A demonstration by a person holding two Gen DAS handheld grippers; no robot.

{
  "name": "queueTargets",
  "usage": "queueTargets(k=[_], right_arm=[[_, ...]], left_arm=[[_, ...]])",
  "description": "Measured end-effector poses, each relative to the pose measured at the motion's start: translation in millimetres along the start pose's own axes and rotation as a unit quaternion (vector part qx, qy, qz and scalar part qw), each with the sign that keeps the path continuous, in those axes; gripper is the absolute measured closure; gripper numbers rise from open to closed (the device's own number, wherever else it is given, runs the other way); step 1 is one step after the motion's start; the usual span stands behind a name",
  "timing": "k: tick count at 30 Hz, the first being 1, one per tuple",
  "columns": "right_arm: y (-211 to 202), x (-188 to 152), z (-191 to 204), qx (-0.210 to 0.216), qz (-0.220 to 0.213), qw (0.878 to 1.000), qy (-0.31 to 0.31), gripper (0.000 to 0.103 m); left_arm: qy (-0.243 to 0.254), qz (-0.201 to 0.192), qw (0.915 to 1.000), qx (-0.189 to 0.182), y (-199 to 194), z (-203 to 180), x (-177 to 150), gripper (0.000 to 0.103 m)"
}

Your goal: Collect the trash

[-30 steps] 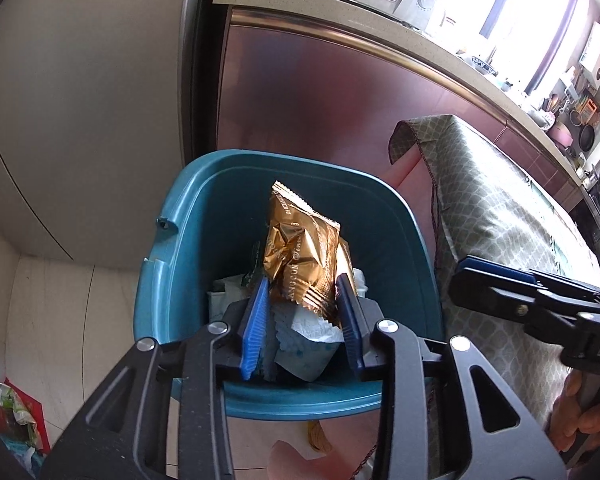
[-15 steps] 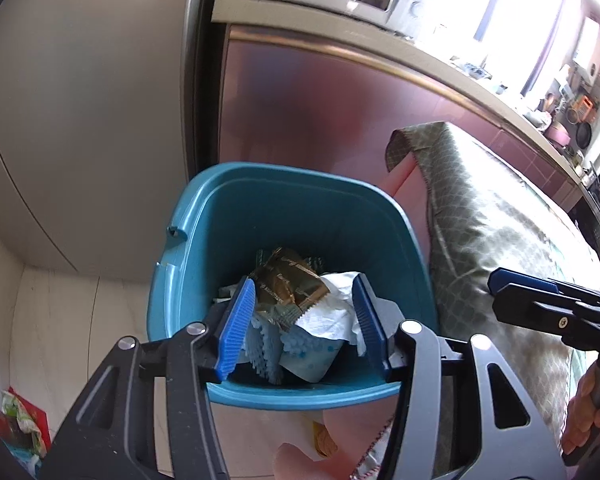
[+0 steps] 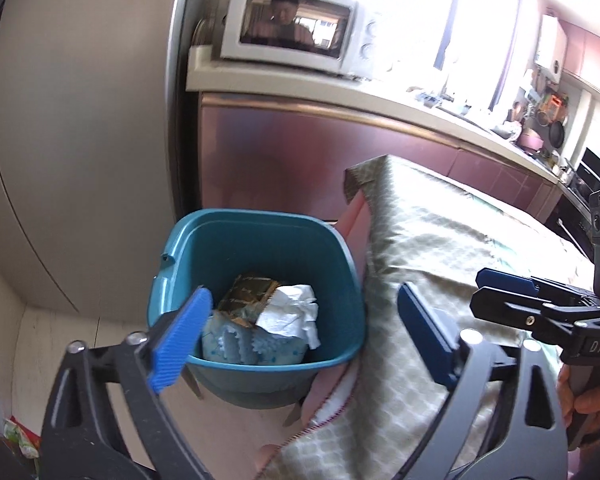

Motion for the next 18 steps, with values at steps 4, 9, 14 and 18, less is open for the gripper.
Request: queueTargets(k=[4,9,14,18], right_arm=[[-25,-17,-3,-0.025,-0.033,0.999,-0.003,0.029],[-58,-37,-10,-0.066,-0.083,0.994,0.002,0.018],[-85,-58,-15,-0.104,-0.123,0.987,0.011,0.011],[-102,-75,-18,-0.139,-0.149,0.979,0.017,0.007]], left_arm=[[0.014,-0.025,0.9996,-0.002,-18,-18,-6,0.006],[0.029,-0.052,0.9982,-0.002,-34,-37,-12,0.006],[0.047,-0.076,0.996,-0.002,-52,-59,-19,0.006],[0.055,-0.1,0.9935,-0.012,-63,-74,-25,0.006]])
Point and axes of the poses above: each gripper's, at about its wrist camera, not at the fingertips, and y roughly the way its jaws point, z to its left, x to its top, the point moved 1 cm from there along y, roughly the way its jaws point, and after that the axes turned 11 degrees about z, right-handed, at the moved point
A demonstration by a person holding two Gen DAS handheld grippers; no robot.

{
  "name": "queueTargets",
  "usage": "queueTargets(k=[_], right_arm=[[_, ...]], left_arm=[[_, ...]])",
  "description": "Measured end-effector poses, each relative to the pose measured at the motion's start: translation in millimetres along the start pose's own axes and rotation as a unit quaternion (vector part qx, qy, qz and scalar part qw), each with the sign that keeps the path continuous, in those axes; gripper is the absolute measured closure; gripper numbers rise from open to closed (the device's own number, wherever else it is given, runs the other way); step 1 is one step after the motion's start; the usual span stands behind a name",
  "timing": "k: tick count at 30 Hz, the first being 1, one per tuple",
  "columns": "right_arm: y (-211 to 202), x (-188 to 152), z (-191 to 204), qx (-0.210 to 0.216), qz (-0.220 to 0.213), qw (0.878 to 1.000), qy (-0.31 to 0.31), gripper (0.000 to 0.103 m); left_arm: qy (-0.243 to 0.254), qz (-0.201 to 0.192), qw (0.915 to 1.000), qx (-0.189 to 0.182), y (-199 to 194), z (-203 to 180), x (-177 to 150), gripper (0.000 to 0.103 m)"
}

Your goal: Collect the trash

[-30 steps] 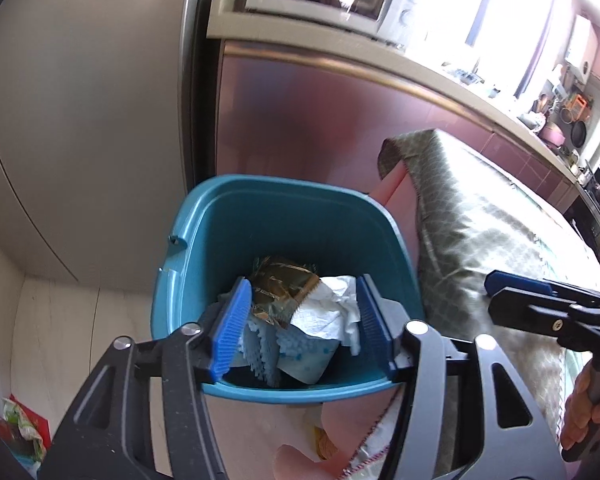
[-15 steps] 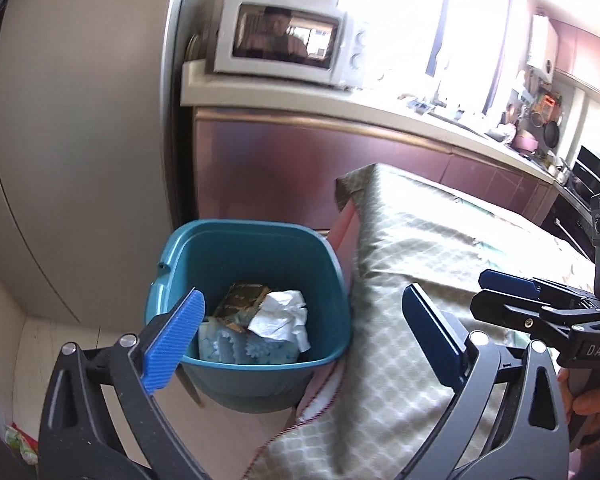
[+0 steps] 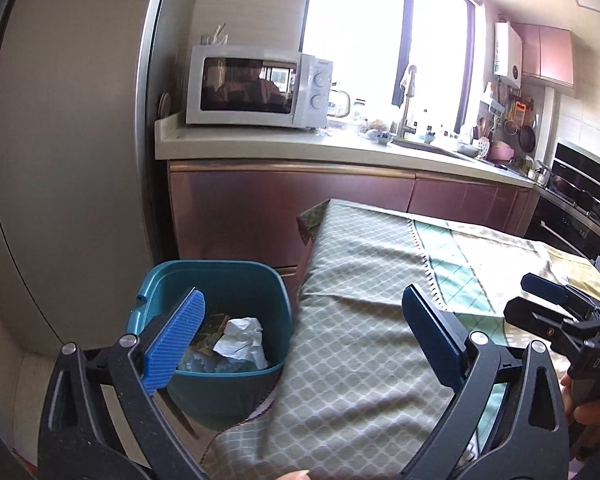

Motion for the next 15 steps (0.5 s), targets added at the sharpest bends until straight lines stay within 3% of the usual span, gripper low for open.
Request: queueTargets(k=[8,15], right_arm=[[-42,-20,-18,-0.065,-0.052,0.996,0.011,0.007],[-71,-33,-33,-0.096,-0.093,0.991,0.029,0.007]], left_arm=[[0.03,-0.037,0.9987,-0.02,-18,-42,-4,0.006],[0.052,-0.055,0.9967,-0.028,-29,-74,-6,0.006]])
Point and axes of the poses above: each gripper's, at about its wrist camera, not at the fingertips, and y roughly the way its jaws point, z to its left, x to its top, the point moved 1 cm from there along y, roughly the way its jaws point, and after that the axes turned 11 degrees about z, right-handed, at the moved point
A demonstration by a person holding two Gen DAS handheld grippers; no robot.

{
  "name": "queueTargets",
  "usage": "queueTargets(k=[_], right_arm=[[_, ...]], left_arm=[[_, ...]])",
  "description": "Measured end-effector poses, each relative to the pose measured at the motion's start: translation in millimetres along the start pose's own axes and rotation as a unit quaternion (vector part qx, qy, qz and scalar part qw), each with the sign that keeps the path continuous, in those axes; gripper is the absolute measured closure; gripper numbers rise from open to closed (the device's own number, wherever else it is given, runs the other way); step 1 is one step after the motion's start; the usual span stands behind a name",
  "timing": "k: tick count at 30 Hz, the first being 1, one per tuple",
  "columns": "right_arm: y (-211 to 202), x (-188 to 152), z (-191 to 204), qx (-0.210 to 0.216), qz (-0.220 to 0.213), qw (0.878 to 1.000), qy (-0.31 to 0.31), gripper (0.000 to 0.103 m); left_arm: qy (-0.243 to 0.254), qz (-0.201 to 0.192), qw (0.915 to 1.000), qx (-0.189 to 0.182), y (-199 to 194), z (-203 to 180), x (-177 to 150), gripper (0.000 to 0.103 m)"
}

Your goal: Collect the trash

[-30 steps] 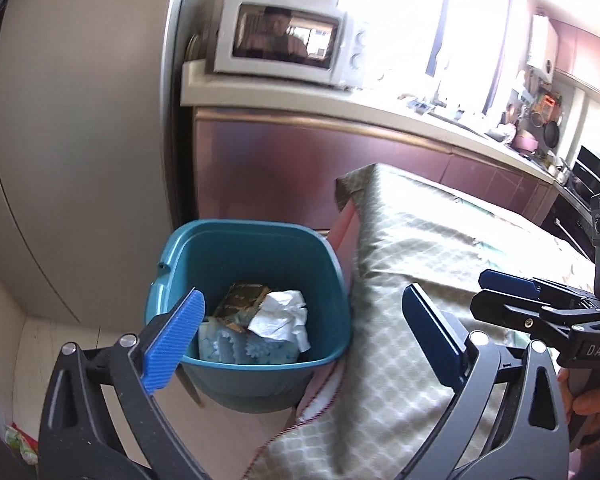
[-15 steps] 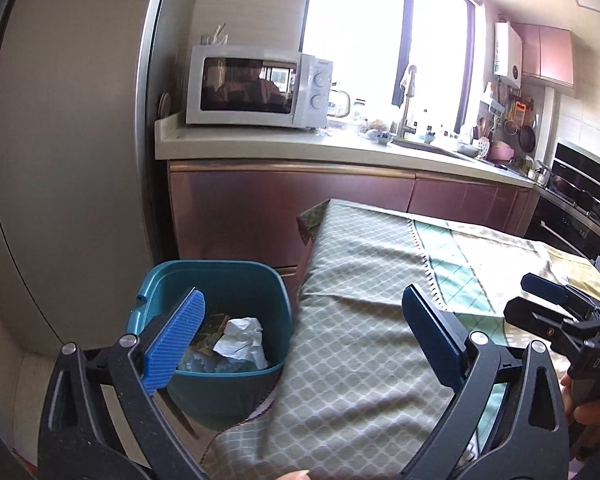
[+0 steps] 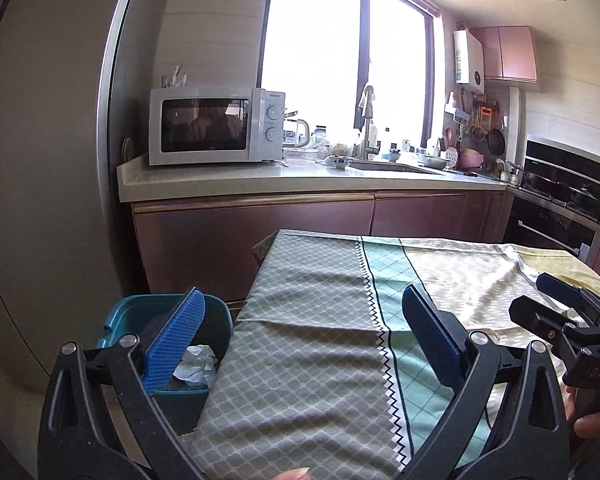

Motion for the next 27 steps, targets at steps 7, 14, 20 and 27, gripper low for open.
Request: queueTargets(k=[7,14,20,27], right_arm=[[-17,-5,-16,-0.034,-0.018,0.999,0.012,0.007],[-32,-9,-27,-0.057,-0.032,0.998,0.019,0.007],[-37,-10,-33,-0.076,-0.037,0.996,0.023,0.007],[-40,-12,-38,-0.09,-0.039,0.995,0.028,0.007]], left_arm=[[0.012,-0.011,0.9999,0.001,-1,-23,1,0.006],[0.019,-0.018,0.9997,-0.002,-1,-35,2,0.006],[0.018,-0.016,0.9997,-0.001,2,-42,1,0.006],[0.02,-0.016,0.9997,-0.004,5,-44,1,0.006]])
Point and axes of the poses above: each gripper's, at about its wrist camera, not at the fingertips, and y roughly the way its jaws point, z to its left, x to its top, the point moved 1 cm from there along y, roughly the way its jaws point, and after that the axes turned 11 degrees about z, right-handed, at the moved point
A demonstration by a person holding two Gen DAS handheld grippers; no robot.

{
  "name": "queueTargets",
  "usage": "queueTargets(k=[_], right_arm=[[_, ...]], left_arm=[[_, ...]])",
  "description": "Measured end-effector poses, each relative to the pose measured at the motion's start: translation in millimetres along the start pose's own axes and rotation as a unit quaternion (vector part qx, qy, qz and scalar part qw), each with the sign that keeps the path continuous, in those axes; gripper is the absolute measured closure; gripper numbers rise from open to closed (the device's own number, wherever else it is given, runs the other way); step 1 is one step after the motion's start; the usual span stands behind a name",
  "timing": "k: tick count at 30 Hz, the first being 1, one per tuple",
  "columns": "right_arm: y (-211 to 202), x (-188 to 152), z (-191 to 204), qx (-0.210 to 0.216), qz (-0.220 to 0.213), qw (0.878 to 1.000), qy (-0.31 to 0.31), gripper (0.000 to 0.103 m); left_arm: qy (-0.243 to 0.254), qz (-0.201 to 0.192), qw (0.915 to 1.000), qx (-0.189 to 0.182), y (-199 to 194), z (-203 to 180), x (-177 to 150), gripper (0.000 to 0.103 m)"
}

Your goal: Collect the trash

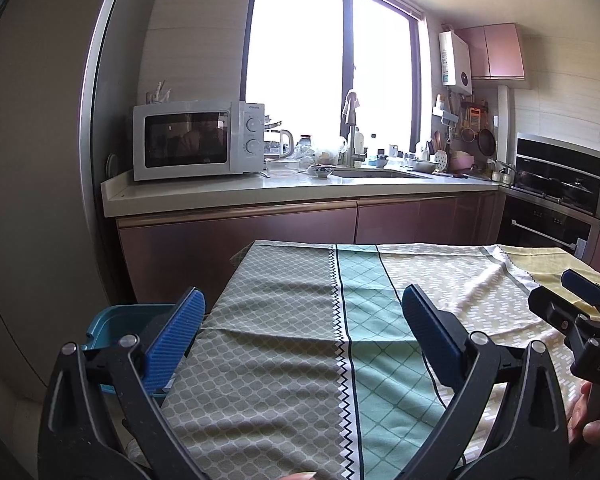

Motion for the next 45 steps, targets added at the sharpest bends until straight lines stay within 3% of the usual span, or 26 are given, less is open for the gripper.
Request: queueTargets(k=[45], right_arm=[[-4,5,-25,-0.033,-0.007,0.999,0.019,0.007]], left_arm=[[0.002,0.002,1.0,-0.005,15,-21,2,0.006]])
Point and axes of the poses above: each gripper's, at about its wrist camera, not at the fingertips, and y roughly the way its jaws point, z to its left, x to its top, the point moved 1 cm from there along y, roughly the way its jaws point, and after that the axes turned 11 degrees about z, right-handed, at the moved point
